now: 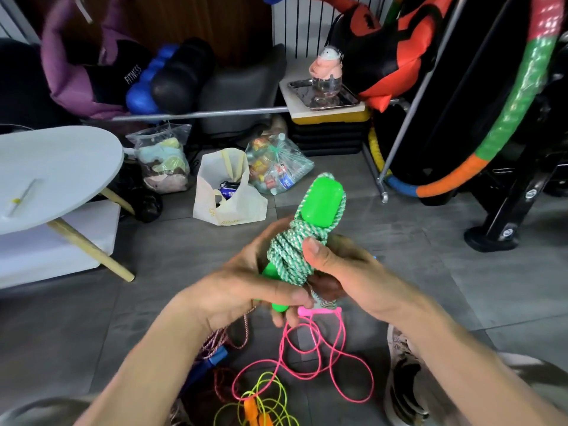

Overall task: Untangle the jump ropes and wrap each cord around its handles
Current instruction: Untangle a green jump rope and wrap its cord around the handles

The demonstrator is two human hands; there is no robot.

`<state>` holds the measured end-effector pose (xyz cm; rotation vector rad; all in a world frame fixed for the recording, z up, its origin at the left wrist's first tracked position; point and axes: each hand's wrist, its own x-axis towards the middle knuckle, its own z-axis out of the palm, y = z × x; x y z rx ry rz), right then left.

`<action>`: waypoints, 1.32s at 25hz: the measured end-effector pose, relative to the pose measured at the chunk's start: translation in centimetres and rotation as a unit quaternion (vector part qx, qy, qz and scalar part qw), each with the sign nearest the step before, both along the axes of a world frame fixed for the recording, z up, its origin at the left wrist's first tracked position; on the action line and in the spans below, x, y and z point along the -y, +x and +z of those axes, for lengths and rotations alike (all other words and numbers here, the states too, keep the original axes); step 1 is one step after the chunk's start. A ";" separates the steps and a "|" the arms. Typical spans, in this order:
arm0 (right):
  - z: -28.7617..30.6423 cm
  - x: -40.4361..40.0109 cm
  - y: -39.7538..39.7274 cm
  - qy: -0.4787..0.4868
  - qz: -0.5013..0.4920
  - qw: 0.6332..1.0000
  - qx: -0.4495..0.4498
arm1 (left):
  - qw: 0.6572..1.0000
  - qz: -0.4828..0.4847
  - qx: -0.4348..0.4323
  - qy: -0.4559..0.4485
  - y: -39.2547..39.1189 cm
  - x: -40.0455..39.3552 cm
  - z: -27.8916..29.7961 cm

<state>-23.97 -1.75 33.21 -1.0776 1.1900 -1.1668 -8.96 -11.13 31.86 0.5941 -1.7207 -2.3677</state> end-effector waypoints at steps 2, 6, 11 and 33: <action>-0.5 0.0 -0.6 0.037 -0.002 0.997 -0.065 | 0.998 0.012 0.031 -0.044 -0.4 -0.2 -0.5; -1.9 0.5 -1.7 0.052 -0.072 0.941 -0.328 | 0.931 0.196 0.134 -0.279 -1.8 -1.5 -1.6; -3.1 0.9 0.2 0.022 -0.169 0.958 -0.231 | 0.774 0.282 0.240 -0.514 -2.4 -2.9 -2.8; -2.1 0.4 1.1 0.026 -0.097 0.993 -0.057 | 0.656 0.234 0.358 -0.622 -2.0 -3.3 -1.6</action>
